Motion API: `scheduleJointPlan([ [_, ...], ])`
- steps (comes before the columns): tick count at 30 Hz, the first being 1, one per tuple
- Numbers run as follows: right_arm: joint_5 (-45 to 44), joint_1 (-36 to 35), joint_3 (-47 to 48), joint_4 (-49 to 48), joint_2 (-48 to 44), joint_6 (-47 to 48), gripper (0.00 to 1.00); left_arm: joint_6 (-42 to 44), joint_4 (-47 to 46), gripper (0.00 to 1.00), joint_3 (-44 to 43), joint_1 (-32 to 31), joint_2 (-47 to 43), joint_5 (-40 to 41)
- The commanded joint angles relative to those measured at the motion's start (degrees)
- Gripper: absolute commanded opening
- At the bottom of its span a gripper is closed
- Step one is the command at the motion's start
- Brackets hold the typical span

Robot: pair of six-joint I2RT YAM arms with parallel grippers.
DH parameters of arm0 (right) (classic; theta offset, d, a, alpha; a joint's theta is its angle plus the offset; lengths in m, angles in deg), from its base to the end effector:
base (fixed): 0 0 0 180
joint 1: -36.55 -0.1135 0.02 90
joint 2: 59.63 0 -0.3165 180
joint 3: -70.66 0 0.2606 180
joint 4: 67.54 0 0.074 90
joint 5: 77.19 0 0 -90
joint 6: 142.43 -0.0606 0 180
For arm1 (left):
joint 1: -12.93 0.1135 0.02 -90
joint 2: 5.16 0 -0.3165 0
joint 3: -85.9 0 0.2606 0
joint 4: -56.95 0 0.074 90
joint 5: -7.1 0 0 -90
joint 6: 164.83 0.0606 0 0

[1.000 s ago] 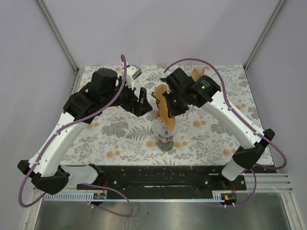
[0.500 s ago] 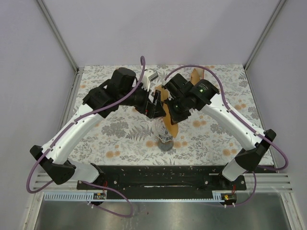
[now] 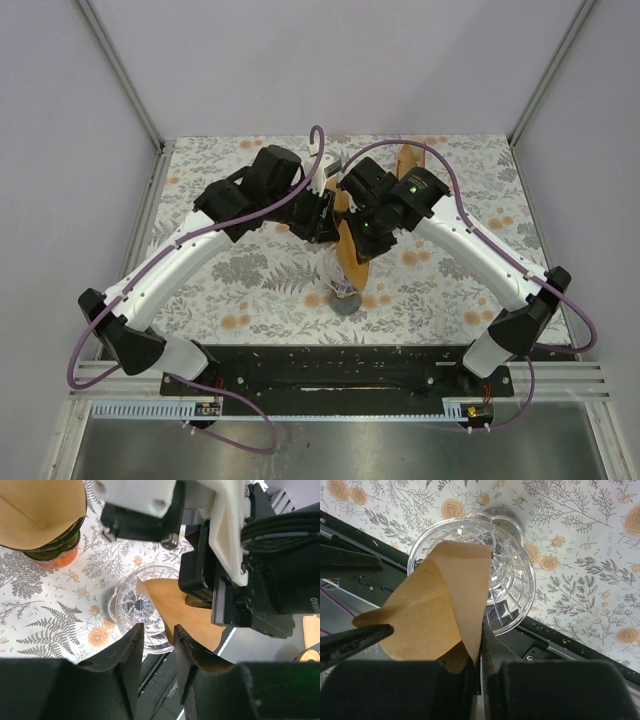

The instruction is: Place the coffee filter in the dripper

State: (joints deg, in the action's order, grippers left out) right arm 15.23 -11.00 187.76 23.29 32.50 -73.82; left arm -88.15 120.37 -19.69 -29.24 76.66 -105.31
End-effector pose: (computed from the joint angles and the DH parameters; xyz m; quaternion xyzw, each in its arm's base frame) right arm 0.2161 0.2401 0.4170 -0.2256 0.9513 0.1353 0.1607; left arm 0.2169 -0.2276 0.4489 0.3012 0.8392 -0.3499 0.2874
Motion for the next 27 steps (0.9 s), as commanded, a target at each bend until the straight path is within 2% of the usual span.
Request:
scheduleJointPlan([
  [1,-1.2,0.3,1.9,16.1,0.8,-0.4,0.1,1.0,-1.2,0.31,0.7,-0.2,1.0,1.1],
  [5,-1.5,0.3,1.8,16.0,0.9,-0.1,0.17,1.3,-1.3,0.22,1.1,-0.1,1.3,1.0],
  [7,-2.1,0.3,2.1,16.1,0.8,0.1,0.28,1.3,-1.2,0.18,1.6,-0.2,1.5,1.0],
  [12,-6.2,0.3,6.6,16.0,0.8,0.2,0.4,1.5,-1.3,0.07,2.4,-0.1,1.6,1.7],
  [17,-7.0,0.2,10.4,14.1,0.1,1.2,0.48,1.8,-1.4,0.02,2.8,-0.1,1.4,2.2],
  [20,-9.3,0.4,11.4,12.8,-0.6,1.1,0.58,1.9,-1.5,0.0,3.2,0.0,1.4,2.6],
  [24,-11.4,0.4,12.1,11.9,-1.4,0.5,0.59,1.7,-1.6,0.0,3.9,-0.1,1.6,2.5],
  [27,-6.1,0.2,9.9,6.4,-4.8,0.7,0.47,1.5,-1.8,0.0,4.4,-0.1,1.4,2.6],
])
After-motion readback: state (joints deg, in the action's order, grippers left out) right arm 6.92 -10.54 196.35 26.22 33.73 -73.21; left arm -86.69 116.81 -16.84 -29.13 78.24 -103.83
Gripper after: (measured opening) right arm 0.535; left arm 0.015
